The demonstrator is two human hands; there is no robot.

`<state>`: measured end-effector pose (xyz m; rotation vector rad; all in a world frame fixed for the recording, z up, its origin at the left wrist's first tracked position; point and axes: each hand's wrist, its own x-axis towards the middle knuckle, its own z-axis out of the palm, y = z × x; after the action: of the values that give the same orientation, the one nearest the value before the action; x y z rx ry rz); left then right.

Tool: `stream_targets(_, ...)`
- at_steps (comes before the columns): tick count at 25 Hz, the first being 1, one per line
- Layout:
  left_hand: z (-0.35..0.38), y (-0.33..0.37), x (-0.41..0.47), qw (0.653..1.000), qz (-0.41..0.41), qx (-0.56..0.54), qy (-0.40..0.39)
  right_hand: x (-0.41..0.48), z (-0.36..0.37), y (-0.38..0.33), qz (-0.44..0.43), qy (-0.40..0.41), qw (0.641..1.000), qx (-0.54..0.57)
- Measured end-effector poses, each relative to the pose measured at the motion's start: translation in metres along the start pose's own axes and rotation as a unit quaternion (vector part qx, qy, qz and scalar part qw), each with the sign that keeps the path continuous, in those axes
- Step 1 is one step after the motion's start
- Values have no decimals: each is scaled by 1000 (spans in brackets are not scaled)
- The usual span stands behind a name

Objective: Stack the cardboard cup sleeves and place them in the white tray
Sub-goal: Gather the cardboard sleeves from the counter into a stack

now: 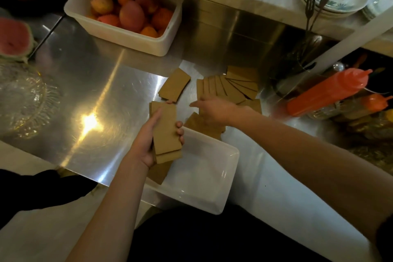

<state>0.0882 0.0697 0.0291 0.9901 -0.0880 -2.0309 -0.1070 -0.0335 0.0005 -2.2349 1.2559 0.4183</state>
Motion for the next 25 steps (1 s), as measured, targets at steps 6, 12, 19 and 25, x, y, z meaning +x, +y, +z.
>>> stream_targets(6,-11,7,-2,1000,17,7,13,13,27,4,-38,33,992,-112)
stream_targets(12,-10,5,5,1000,9,8,9,-21,10,29,133,96,940,298)
stream_targets(19,1,7,14,999,-17,0,-29,-67,7,60,224,95,892,380)
stream_targets(25,4,3,10,999,-17,5,-29,-10,16,36,203,79,947,235)
